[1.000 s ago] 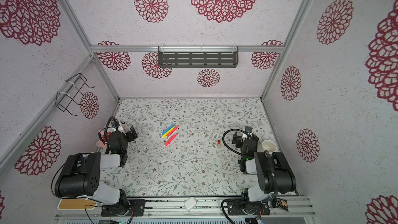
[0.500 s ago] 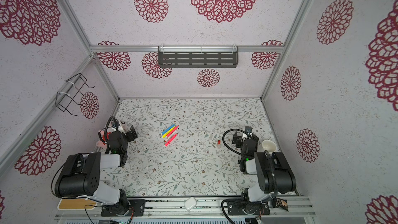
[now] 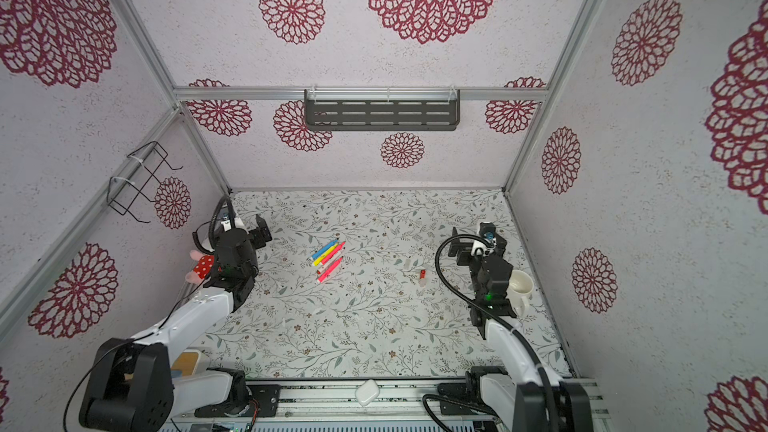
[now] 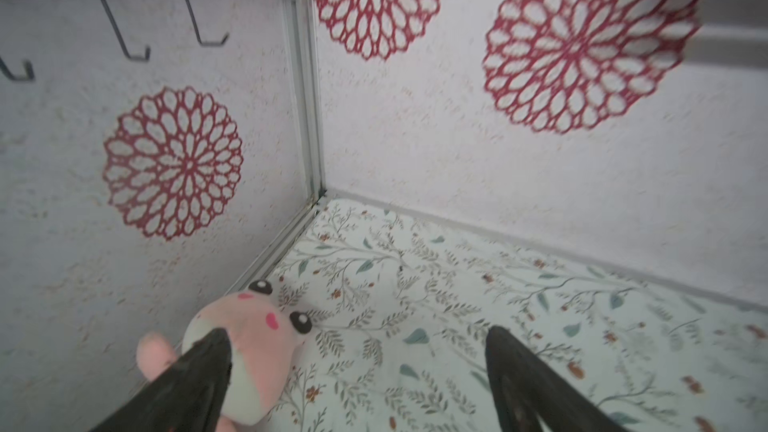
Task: Insert the pens into the pen caps
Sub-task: 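Move the left gripper over the markers while the right gripper moves toward the caps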
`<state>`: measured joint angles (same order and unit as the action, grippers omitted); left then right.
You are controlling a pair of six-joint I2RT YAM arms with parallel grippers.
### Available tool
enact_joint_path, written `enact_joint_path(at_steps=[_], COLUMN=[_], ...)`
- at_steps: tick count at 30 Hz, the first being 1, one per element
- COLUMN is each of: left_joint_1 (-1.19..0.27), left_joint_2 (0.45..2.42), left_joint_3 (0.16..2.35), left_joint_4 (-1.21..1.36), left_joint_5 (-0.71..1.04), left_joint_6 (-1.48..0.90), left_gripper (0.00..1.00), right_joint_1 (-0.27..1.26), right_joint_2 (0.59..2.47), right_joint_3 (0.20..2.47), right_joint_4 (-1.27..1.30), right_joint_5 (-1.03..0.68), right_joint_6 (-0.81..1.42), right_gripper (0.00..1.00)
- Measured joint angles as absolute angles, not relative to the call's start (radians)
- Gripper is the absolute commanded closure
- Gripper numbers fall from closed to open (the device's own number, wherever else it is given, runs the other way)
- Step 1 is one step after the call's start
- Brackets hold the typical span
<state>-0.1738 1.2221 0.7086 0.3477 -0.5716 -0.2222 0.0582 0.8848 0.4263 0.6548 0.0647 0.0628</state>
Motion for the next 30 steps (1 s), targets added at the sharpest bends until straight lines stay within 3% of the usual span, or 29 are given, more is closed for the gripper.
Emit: enact_joint_path(at_steps=[6, 17, 24, 30], left_joint_1=[-0.252, -0.538, -0.580, -0.580], left_joint_2=[1.114, 1.259, 1.509, 1.618], left_joint_3=[0.804, 0.807, 0.949, 1.011], left_joint_4=[0.080, -0.203, -0.271, -0.312], left_joint_5=[-0.441, -0.234, -0.162, -0.135], left_joint_6=[-0.416, -0.497, -0.496, -0.479], left_gripper=[0.03, 0.00, 0.23, 0.29], right_joint_1=[0.028, 0.029, 0.038, 0.052], right_joint_2=[0.599, 0.665, 0.725, 0.825], right_joint_3=[0.419, 0.441, 0.457, 0.479], right_joint_4=[0.400, -0.039, -0.094, -0.122], right_joint_5=[0.097, -0.070, -0.163, -0.190], right_joint_6=[0.320, 0.482, 0.459, 0.424], right_gripper=[0.01, 0.01, 0.05, 0.06])
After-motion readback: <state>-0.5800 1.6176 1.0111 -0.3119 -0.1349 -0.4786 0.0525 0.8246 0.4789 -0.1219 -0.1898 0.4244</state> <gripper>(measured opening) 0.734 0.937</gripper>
